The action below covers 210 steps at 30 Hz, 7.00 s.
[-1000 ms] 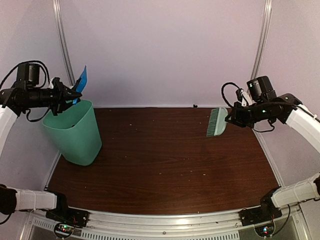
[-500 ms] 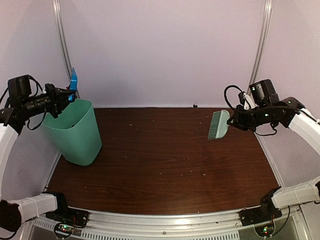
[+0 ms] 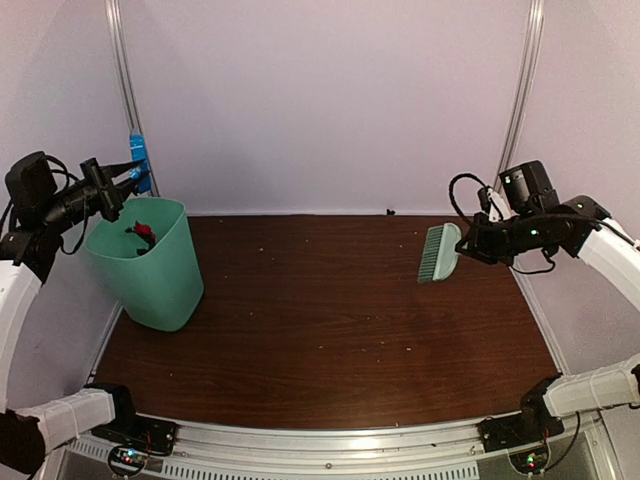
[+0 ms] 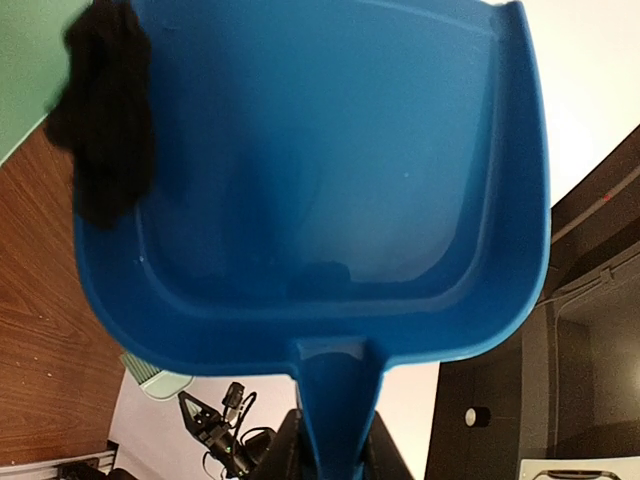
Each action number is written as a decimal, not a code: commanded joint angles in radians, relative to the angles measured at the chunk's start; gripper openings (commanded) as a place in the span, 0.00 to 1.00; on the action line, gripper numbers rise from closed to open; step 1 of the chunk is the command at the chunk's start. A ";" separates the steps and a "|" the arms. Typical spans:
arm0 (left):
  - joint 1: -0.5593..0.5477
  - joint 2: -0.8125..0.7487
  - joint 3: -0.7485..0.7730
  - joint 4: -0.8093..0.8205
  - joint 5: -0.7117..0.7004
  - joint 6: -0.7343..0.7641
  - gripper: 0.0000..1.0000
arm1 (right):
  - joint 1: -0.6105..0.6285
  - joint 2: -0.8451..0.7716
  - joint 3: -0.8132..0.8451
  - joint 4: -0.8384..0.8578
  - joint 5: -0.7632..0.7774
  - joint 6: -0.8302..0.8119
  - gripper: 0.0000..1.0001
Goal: Sweep away the paper scraps from the table
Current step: Dump the broom and dustpan into the trash bin, then place the dustpan at the center of the board, then put down the broom at the center of the board, then reset both arms
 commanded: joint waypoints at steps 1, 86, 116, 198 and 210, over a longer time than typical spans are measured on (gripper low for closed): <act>0.014 -0.023 -0.023 0.136 -0.048 -0.122 0.00 | -0.004 -0.034 -0.007 -0.010 0.034 -0.010 0.00; -0.808 0.777 -0.062 -0.378 -0.658 1.006 0.00 | -0.005 -0.191 -0.203 0.190 0.101 0.159 0.00; -0.808 0.604 -0.134 -0.398 -0.659 0.974 0.62 | -0.005 -0.237 -0.389 0.343 0.094 0.220 0.00; -0.808 0.059 0.272 -0.424 -1.135 1.381 0.98 | -0.037 -0.156 0.125 0.275 0.184 -0.184 1.00; -0.808 -0.019 0.103 -0.241 -1.211 1.422 0.98 | -0.037 -0.463 -0.192 0.357 0.271 -0.125 1.00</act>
